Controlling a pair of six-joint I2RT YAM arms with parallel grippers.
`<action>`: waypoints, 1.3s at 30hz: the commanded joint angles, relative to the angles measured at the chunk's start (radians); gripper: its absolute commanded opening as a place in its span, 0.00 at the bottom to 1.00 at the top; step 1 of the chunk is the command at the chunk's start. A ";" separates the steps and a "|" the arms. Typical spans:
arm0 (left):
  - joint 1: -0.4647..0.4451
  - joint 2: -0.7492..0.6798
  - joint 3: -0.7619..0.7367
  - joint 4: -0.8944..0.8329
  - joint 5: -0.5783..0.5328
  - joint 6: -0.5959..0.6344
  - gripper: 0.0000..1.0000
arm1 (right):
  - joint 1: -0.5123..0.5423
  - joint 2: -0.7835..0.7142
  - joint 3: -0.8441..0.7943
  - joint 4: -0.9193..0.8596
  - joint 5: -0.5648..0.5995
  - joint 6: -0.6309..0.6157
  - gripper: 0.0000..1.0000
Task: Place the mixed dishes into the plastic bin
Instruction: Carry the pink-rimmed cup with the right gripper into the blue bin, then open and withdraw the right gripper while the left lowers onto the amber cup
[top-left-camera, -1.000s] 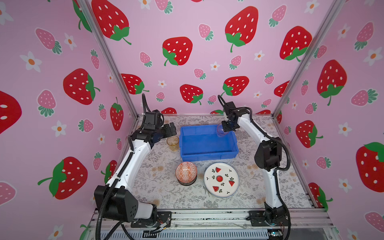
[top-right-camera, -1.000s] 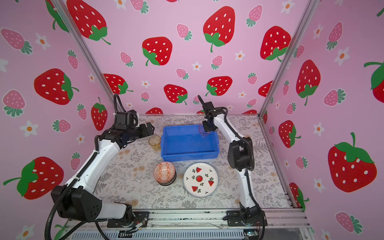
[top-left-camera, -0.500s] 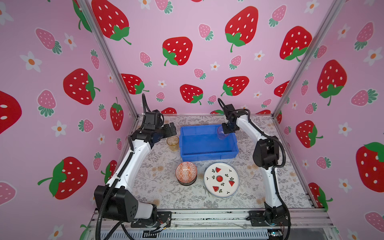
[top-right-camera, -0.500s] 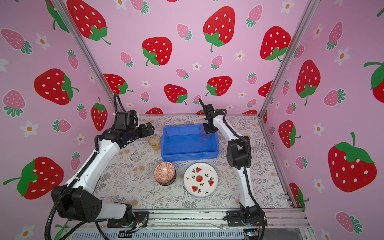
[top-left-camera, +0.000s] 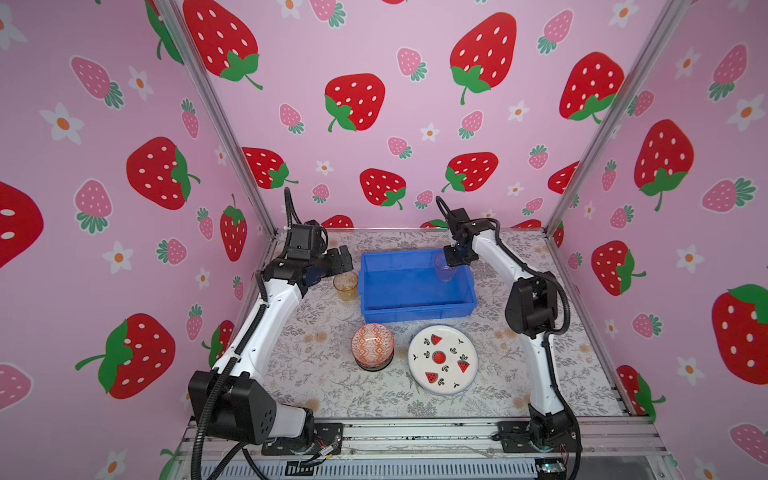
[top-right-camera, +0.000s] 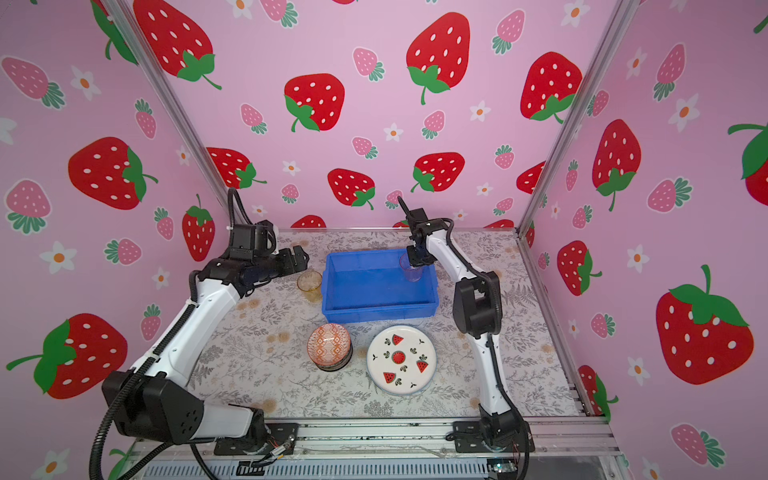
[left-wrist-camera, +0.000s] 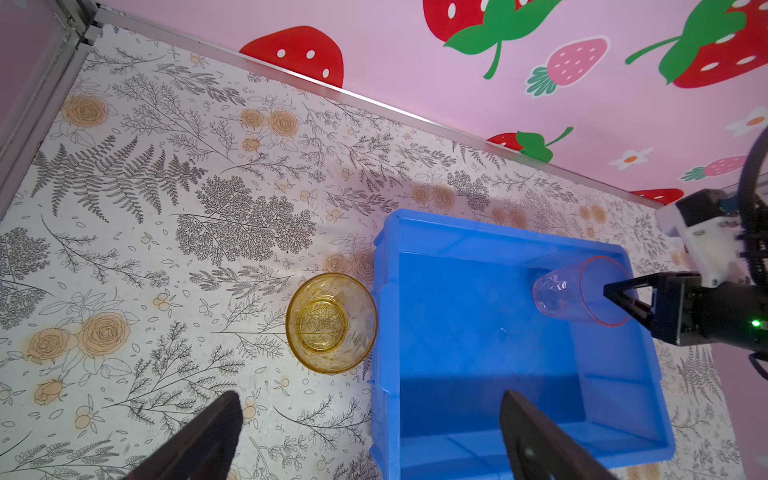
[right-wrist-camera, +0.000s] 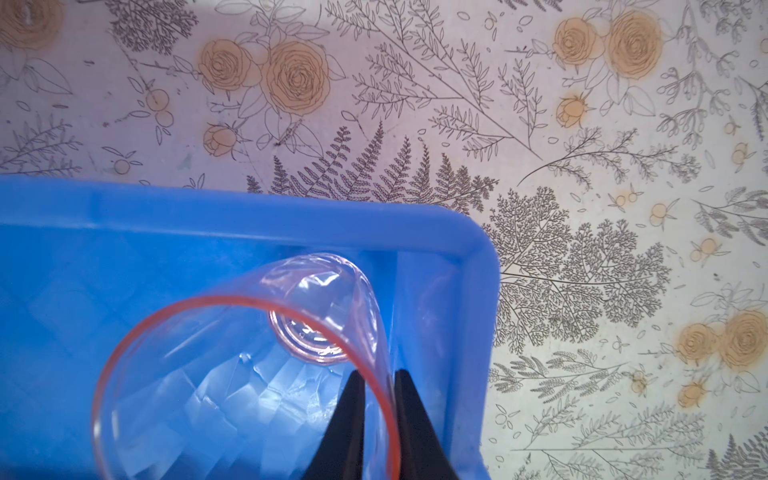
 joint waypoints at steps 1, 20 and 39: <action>0.001 0.010 0.001 -0.013 -0.012 -0.005 0.99 | -0.003 0.018 0.033 -0.002 0.013 0.002 0.21; 0.004 0.037 0.030 -0.070 -0.067 -0.026 0.99 | -0.002 -0.170 0.030 -0.014 0.065 -0.008 0.68; 0.009 0.264 0.080 -0.155 -0.177 -0.116 0.84 | -0.066 -0.648 -0.587 0.231 -0.138 -0.034 0.97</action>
